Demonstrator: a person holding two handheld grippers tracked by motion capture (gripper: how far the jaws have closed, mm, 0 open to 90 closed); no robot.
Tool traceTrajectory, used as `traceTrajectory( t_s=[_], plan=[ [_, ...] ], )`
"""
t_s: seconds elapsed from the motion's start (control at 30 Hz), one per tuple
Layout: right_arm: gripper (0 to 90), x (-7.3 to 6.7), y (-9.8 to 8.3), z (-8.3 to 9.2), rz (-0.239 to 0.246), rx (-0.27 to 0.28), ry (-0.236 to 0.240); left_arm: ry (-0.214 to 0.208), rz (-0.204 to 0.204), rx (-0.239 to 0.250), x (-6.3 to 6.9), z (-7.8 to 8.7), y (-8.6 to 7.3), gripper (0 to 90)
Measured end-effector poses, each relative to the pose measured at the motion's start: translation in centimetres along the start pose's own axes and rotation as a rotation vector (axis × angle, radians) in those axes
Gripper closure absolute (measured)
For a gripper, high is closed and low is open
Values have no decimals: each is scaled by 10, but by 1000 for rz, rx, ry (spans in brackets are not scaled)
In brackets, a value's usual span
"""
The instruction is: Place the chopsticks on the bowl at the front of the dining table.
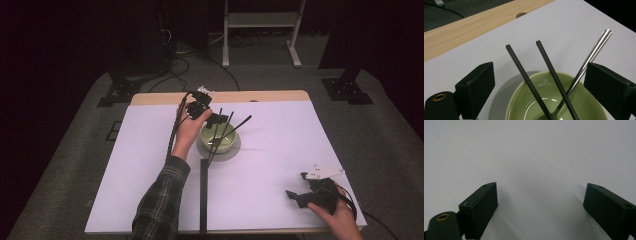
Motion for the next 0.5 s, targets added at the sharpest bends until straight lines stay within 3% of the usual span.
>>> traceTrajectory(
  t_s=[0.5],
  plan=[
    [105, 0, 0, 0, 2, 0, -1, 50, 22, -65, -12, -38, 11, 89]
  ],
)
Point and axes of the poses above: each handheld gripper's, and its own axes: z roughly backward along the jaws, y roughly out of its top, x roughly to its right, the point moved 4 cm from there along -z, roughly forward along the jaws, and after that the axes turned 10 degrees about -y, right-handed, at the moved point
